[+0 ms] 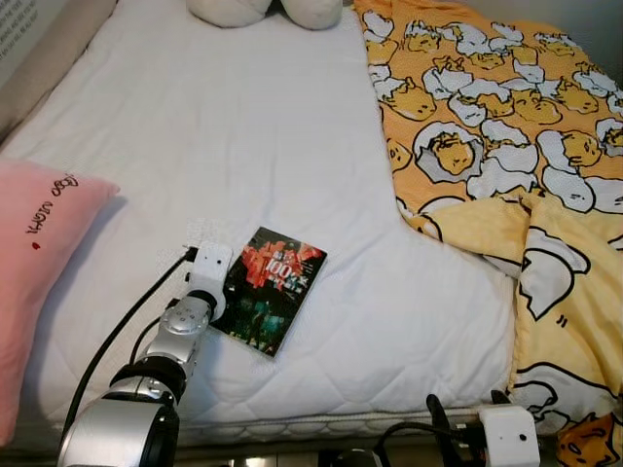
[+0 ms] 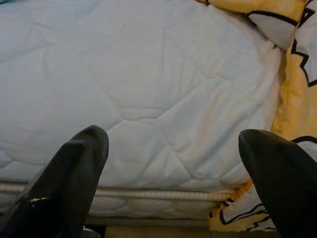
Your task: Clean up the room
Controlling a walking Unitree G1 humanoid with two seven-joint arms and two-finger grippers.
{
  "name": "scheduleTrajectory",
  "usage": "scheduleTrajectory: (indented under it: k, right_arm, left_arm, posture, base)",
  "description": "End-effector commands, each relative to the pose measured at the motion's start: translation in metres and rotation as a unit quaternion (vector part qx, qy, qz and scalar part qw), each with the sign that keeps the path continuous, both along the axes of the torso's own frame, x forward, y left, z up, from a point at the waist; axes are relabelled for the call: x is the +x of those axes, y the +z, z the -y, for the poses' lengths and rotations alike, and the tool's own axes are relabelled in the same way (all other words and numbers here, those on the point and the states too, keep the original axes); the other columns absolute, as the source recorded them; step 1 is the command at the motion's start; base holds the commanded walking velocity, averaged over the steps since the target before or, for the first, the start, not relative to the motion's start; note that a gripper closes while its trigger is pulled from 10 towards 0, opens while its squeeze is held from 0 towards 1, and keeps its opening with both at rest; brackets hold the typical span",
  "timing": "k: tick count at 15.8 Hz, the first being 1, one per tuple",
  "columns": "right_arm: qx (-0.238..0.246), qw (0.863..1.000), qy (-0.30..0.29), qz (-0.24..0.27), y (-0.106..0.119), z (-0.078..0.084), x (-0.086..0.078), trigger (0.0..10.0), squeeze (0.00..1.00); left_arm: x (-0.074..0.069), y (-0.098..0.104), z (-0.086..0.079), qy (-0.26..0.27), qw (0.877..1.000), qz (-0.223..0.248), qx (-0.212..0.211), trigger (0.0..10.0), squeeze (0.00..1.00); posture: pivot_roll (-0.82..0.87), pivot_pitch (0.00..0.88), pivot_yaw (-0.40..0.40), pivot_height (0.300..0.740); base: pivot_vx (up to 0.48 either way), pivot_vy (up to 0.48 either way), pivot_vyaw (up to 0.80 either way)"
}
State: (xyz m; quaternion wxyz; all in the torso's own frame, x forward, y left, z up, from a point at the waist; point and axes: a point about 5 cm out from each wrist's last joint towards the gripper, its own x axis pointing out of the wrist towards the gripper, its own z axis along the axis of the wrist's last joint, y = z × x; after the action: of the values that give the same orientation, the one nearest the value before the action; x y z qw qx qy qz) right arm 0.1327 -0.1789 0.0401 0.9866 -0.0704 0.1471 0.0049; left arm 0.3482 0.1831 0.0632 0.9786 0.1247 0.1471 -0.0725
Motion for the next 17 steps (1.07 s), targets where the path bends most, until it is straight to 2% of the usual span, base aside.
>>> scheduleTrajectory:
  k: [1,4,6,7,8,11,12,13,14,15,16,17]
  right_arm:
    - [0.002,1.000,0.000,-0.013,-0.001,0.003,-0.005,10.0,0.00]
    - [-0.002,1.000,-0.003,-0.017,-0.002,0.007,-0.007,10.0,0.00]
    - [-0.002,1.000,0.000,-0.021,-0.003,0.007,-0.008,10.0,0.00]
    - [-0.001,1.000,0.003,-0.023,-0.004,0.007,-0.007,10.0,0.00]
    - [-0.002,1.000,0.005,-0.024,-0.005,0.007,-0.007,10.0,0.00]
    - [-0.004,1.000,0.008,-0.026,-0.007,0.011,-0.004,10.0,0.00]
    - [-0.007,0.999,0.012,-0.029,-0.008,0.011,-0.003,10.0,0.00]
    - [-0.006,0.999,0.015,-0.031,-0.009,0.011,-0.001,10.0,0.00]
    - [-0.006,0.999,0.016,-0.032,-0.010,0.010,-0.001,10.0,0.00]
    - [-0.005,0.999,0.019,-0.032,-0.011,0.009,0.001,10.0,0.00]
    - [-0.005,0.999,0.019,-0.032,-0.011,0.009,0.002,10.0,0.00]
    - [-0.005,0.999,0.019,-0.028,-0.010,0.008,0.005,10.0,0.00]
  left_arm:
    - [-0.011,-0.017,0.007,-0.024,0.999,-0.036,-0.021,10.0,0.00]
    - [-0.012,-0.013,0.011,-0.065,0.996,-0.022,-0.060,10.0,0.00]
    - [-0.025,-0.029,0.018,-0.124,0.989,-0.065,-0.056,10.0,0.00]
    - [-0.033,-0.038,0.022,-0.147,0.981,-0.097,-0.077,10.0,0.00]
    - [-0.035,-0.040,0.023,-0.155,0.978,-0.106,-0.095,10.0,0.00]
    - [-0.036,-0.039,0.027,-0.173,0.974,-0.100,-0.107,10.0,0.00]
    - [-0.047,-0.051,0.040,-0.209,0.964,-0.133,-0.095,10.0,0.00]
    - [-0.061,-0.068,0.051,-0.214,0.955,-0.189,-0.080,10.0,0.00]
    - [-0.067,-0.076,0.055,-0.207,0.951,-0.214,-0.084,10.0,0.00]
    - [-0.079,-0.088,0.071,-0.184,0.939,-0.258,-0.134,0.0,0.00]
    - [-0.081,-0.089,0.076,-0.185,0.938,-0.258,-0.143,0.0,0.00]
    - [-0.080,-0.087,0.085,-0.178,0.943,-0.244,-0.142,0.0,0.00]
  posture:
    - [-0.11,0.258,-0.086,0.740]
    - [-0.10,0.253,-0.086,0.740]
    - [-0.10,0.252,-0.087,0.740]
    - [-0.09,0.250,-0.090,0.740]
    - [-0.09,0.247,-0.091,0.740]
    - [-0.07,0.243,-0.096,0.740]
    - [-0.07,0.242,-0.098,0.740]
    - [-0.06,0.242,-0.099,0.740]
    - [-0.06,0.242,-0.099,0.740]
    - [-0.06,0.242,-0.099,0.740]
    - [-0.06,0.242,-0.099,0.740]
    - [-0.06,0.240,-0.097,0.740]
  base:
    - [0.000,0.000,0.00]
    - [0.000,0.000,0.00]
    - [0.000,0.000,0.00]
    - [0.000,0.000,0.00]
    - [0.000,0.000,0.00]
    - [0.000,0.000,0.00]
    - [0.000,0.000,0.00]
    - [0.000,0.000,0.00]
    - [0.000,0.000,0.00]
    - [0.000,0.000,0.00]
    - [0.000,0.000,0.00]
    - [0.000,0.000,0.00]
